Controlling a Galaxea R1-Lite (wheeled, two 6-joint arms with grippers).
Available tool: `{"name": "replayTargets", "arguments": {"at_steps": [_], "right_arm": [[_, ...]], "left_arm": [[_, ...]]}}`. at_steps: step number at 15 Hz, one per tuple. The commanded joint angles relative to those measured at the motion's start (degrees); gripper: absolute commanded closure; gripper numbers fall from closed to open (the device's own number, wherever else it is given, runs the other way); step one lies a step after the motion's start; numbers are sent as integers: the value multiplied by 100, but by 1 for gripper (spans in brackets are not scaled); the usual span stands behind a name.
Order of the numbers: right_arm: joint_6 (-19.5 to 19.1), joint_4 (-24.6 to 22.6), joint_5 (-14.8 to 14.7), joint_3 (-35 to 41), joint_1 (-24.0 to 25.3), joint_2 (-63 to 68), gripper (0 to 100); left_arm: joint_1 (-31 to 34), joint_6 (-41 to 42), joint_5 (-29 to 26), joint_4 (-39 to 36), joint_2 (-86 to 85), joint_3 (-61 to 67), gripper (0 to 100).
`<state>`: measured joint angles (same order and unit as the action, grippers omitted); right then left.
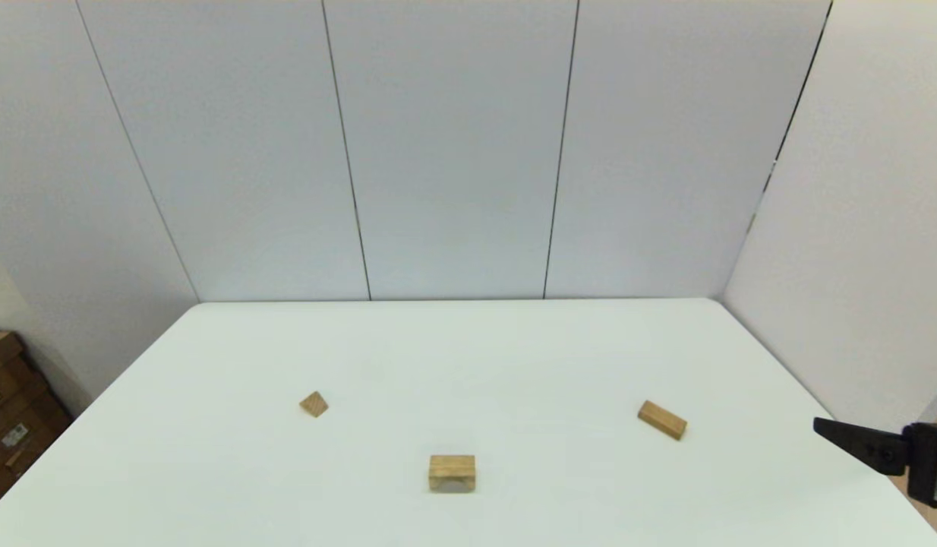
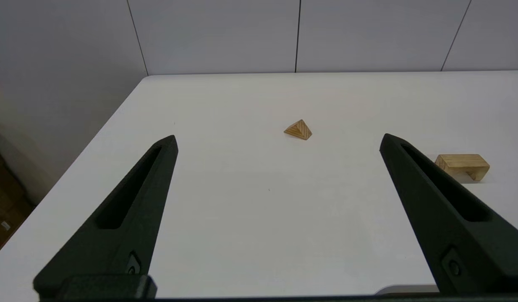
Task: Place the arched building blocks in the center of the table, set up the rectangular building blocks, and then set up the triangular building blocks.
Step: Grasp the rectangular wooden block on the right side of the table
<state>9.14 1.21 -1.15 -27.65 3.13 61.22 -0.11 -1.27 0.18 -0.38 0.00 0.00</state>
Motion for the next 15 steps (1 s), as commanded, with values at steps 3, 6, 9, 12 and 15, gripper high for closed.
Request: {"name": "replayTargets", "arguments": {"at_steps": [3, 6, 9, 12, 15], "right_arm": [[-27, -6, -17, -513, 390, 2140, 0], [-53, 11, -8, -856, 504, 2904, 0], [-273, 345, -17, -1234, 574, 3528, 0], [-739, 1171, -17, -1788, 618, 3994, 0], [-1415, 2085, -26, -2394, 610, 4337, 0]], "left_arm": [[2, -5, 8, -6, 0, 0, 0], [2, -5, 8, 3, 0, 0, 0], [2, -5, -1, -6, 0, 0, 0], [2, -5, -1, -6, 0, 0, 0], [2, -5, 8, -6, 0, 0, 0]]}}
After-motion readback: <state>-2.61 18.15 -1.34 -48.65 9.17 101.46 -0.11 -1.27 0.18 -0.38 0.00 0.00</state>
